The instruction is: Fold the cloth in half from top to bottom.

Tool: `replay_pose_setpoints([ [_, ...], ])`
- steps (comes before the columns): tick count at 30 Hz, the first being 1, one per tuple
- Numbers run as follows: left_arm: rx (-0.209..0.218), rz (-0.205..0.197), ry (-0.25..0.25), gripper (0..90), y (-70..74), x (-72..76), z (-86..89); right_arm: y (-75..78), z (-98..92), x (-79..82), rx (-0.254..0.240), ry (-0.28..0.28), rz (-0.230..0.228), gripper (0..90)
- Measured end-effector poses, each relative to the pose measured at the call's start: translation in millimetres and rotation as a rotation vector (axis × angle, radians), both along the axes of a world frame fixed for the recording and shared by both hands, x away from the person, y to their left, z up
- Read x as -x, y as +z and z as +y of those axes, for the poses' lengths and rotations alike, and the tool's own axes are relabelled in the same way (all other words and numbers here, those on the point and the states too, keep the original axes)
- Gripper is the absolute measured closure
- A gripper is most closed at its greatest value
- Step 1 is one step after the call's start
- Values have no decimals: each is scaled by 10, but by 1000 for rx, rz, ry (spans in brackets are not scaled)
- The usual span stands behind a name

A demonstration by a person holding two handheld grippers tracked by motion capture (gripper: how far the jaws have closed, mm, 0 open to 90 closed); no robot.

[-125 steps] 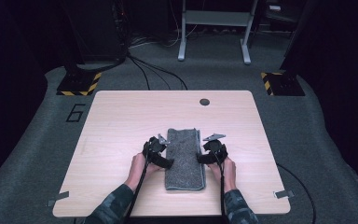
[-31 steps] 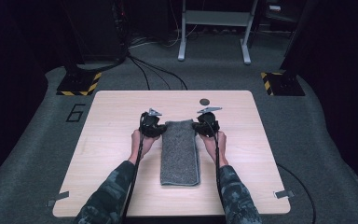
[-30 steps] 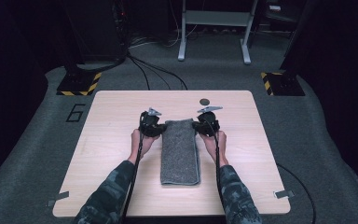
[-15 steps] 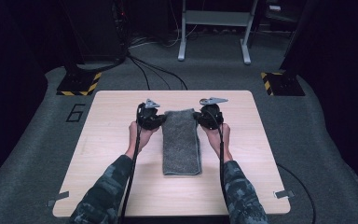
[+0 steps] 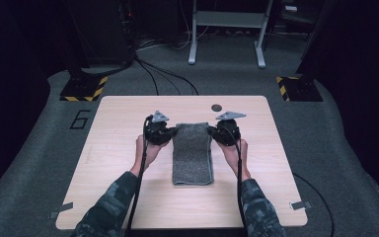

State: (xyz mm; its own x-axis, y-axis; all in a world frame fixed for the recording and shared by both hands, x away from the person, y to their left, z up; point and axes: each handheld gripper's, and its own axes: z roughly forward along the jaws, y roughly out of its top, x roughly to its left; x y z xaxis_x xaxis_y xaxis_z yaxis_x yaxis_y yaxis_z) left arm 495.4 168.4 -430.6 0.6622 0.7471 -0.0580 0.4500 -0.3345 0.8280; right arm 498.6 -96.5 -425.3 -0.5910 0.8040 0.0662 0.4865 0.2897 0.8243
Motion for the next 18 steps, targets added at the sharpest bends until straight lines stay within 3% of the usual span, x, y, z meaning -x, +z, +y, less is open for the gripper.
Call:
replay_pose_setpoints([
  [5, -6, 1, -21, 864, -60, 144, 13, -103, -24, 207, -12, 22, -4, 871],
  [9, 2, 26, -34, 864, -162, 227, 26, -212, -33, 365, -5, 38, -7, 870],
  [15, -4, 44, -55, 860, -315, 381, 24, -373, -65, 528, -13, 48, 11, 867],
  [18, 13, 61, -53, 853, -372, 447, 23, -404, -67, 602, -9, 54, 13, 866],
])
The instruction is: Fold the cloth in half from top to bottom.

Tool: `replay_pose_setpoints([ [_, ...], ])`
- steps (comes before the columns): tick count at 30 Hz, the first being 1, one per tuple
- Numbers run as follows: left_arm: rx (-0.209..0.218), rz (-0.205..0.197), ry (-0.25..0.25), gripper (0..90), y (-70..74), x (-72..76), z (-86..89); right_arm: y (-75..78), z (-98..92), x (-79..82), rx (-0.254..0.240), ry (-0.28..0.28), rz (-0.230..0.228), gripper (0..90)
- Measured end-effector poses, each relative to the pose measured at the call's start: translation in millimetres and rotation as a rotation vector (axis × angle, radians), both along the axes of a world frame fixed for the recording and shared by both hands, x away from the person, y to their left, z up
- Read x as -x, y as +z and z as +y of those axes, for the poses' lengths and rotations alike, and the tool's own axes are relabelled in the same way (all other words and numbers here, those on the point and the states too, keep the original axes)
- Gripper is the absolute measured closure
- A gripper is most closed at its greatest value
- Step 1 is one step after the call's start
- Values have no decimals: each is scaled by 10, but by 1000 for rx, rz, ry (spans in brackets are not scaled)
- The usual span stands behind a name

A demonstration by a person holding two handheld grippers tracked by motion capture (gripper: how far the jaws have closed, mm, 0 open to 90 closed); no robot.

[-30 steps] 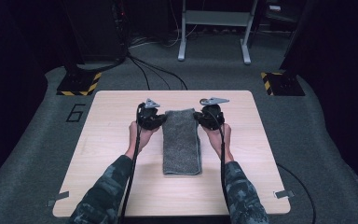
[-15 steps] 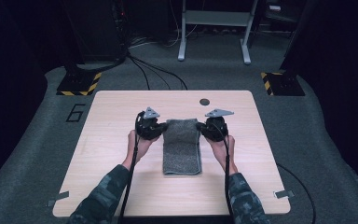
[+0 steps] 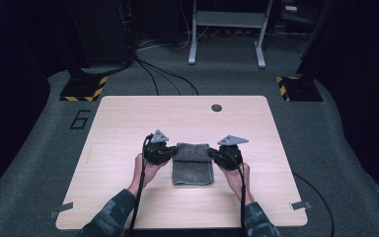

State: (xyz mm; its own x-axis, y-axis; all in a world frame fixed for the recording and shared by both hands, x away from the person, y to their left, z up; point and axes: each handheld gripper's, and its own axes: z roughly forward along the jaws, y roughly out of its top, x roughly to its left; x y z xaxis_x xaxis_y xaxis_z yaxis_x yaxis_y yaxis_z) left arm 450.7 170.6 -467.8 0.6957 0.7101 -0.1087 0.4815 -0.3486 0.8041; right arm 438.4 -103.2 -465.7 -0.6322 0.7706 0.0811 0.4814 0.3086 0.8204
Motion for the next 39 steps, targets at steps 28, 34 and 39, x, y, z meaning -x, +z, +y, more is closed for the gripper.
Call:
replay_pose_setpoints([
  [28, -56, 74, 59, 163, -111, 228, 26, -156, -50, 208, 46, -22, 72, 194],
  [34, -186, 33, 43, 163, -250, 345, -47, -299, 2, 220, 100, -32, 93, 166],
  [39, -280, 33, 21, 159, -379, 404, -114, -416, 21, 296, 152, -38, 91, 158],
])
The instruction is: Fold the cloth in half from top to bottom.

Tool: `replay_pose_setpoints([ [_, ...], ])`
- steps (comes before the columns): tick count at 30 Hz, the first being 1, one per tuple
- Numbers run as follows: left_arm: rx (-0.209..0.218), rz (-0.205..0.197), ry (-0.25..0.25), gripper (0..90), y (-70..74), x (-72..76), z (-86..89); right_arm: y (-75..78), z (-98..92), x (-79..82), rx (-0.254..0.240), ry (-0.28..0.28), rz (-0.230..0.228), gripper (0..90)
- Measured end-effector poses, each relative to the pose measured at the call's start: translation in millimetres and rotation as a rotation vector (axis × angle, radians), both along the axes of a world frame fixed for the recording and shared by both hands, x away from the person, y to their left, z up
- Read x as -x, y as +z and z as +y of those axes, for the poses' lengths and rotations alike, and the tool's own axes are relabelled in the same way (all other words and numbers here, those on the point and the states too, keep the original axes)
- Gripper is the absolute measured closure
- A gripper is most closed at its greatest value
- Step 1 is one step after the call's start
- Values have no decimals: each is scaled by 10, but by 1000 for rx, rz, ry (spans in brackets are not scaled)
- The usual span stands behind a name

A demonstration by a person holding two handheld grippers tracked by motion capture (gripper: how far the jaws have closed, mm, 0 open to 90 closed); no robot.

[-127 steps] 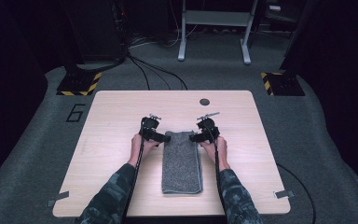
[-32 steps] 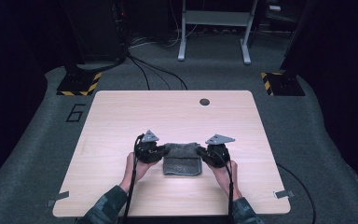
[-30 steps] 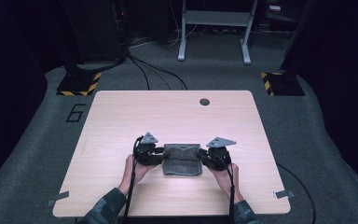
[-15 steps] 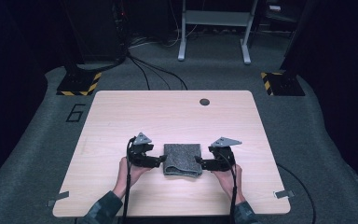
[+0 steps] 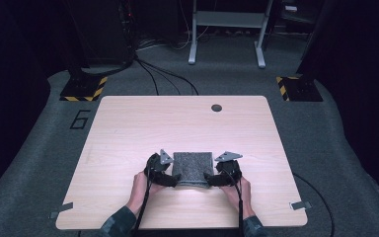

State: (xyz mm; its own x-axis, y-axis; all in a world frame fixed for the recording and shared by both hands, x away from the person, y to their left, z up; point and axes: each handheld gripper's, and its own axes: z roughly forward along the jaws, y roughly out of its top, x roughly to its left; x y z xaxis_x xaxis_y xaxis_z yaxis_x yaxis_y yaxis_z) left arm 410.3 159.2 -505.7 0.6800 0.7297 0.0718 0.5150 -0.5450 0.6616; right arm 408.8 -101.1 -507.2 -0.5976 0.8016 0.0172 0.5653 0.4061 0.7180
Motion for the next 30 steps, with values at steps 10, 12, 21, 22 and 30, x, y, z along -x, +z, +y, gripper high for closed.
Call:
replay_pose_setpoints([
  [10, 130, -5, 51, 150, 229, -151, 161, 170, -33, -35, -7, 6, -36, 166],
  [12, 122, -2, 63, 149, 281, -249, 157, 195, -28, -136, -20, -16, -6, 154],
  [21, -4, 40, 94, 155, 13, -571, -37, 14, 64, -559, 81, -87, 40, 148],
  [22, -6, 48, 99, 155, -10, -575, -44, -20, 62, -580, 93, -91, 45, 144],
  [30, 63, 28, 104, 152, 86, -531, 70, 3, -7, -552, 37, -93, 39, 145],
])
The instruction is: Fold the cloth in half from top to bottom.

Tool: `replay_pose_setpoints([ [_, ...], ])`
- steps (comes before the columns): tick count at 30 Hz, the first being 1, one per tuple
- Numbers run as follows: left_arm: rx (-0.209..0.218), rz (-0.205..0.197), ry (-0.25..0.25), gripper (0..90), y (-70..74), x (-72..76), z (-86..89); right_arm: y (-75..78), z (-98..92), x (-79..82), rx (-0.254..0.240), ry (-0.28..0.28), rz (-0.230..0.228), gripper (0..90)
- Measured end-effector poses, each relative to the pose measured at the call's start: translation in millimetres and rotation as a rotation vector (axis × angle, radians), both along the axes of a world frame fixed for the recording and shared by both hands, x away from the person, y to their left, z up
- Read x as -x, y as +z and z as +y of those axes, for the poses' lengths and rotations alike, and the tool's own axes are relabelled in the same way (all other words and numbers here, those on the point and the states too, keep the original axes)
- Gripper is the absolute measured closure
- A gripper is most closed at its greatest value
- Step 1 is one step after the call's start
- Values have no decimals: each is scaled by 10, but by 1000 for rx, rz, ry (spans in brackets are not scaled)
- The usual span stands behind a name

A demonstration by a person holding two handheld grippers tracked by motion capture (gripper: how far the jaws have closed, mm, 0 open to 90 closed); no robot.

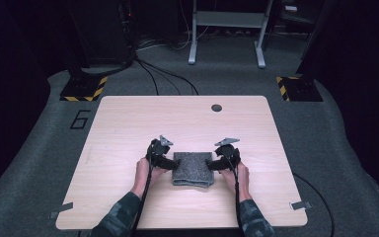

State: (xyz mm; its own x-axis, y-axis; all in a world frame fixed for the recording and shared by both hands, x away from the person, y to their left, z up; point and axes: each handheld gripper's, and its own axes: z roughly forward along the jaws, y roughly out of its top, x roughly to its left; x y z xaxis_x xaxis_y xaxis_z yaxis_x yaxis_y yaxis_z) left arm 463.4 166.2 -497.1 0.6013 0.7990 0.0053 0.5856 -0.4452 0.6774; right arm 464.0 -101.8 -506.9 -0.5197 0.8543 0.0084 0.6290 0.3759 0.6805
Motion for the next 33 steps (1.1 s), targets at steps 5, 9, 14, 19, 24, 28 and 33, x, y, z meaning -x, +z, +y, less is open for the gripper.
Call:
replay_pose_setpoints([
  [5, 35, -43, 3, 146, 170, 119, 140, 147, -102, 138, -39, 5, -27, 144],
  [9, 57, -75, 5, 141, 303, 245, 275, 240, -182, 253, -47, 26, -53, 142],
  [14, 65, -111, 15, 141, 385, 434, 449, 354, -318, 429, -65, 34, -77, 137],
  [19, 59, -124, 36, 136, 350, 621, 664, 409, -497, 625, -65, 23, -107, 137],
  [24, 45, -113, 89, 132, 206, 801, 941, 375, -754, 849, -59, -11, -123, 136],
  [28, 46, -86, 152, 128, 37, 903, 1155, 270, -955, 980, -51, -46, -117, 134],
  [33, 19, -54, 238, 123, -205, 976, 1438, 52, -1258, 1068, -61, -127, -85, 128],
])
